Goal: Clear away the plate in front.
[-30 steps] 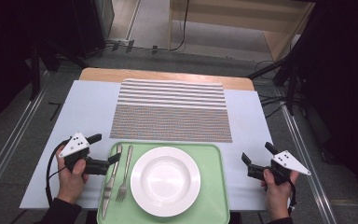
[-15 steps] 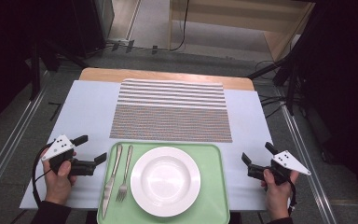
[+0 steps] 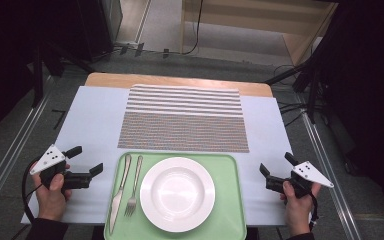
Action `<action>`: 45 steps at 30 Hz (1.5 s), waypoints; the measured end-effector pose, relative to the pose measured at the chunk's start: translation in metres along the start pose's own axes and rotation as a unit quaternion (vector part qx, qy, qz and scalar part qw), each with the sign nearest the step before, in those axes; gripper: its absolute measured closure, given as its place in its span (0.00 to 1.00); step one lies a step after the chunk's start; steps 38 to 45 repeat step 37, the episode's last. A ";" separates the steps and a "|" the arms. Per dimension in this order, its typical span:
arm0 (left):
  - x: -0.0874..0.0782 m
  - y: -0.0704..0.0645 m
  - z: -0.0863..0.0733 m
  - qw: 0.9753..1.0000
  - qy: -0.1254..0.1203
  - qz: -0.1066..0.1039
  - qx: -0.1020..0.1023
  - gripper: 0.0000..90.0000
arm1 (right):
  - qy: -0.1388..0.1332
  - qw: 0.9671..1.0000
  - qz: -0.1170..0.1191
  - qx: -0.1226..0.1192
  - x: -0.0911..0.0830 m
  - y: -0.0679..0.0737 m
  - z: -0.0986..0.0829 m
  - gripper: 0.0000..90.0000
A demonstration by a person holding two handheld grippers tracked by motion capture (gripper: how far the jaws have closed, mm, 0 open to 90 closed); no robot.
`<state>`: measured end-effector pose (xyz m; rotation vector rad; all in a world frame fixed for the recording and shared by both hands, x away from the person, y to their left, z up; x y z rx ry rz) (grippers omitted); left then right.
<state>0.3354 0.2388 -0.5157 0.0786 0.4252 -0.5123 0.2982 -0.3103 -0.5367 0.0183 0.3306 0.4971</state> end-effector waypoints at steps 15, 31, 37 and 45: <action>-0.013 0.020 -0.009 1.000 -0.004 0.023 -0.012 0.00 | 0.003 1.000 0.000 0.003 0.000 -0.001 -0.002 0.00; -0.018 0.032 -0.017 0.999 -0.004 0.037 -0.015 0.00 | 0.010 1.000 -0.003 0.003 0.003 -0.005 -0.007 0.00; -0.017 0.033 -0.018 0.999 -0.004 0.040 -0.018 0.00 | 0.001 1.000 0.006 0.004 0.002 -0.004 -0.006 0.00; -0.017 0.033 -0.018 0.999 -0.004 0.040 -0.018 0.00 | 0.001 1.000 0.006 0.004 0.002 -0.004 -0.006 0.00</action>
Point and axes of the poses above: each handheld gripper's, and its own axes: x roughly forward along the jaws, z roughly out of its top, y roughly to its left, the point moved 10 cm from there along x, roughly forward along the jaws, and after that the axes turned 11 degrees about z, right-handed, at the moved point
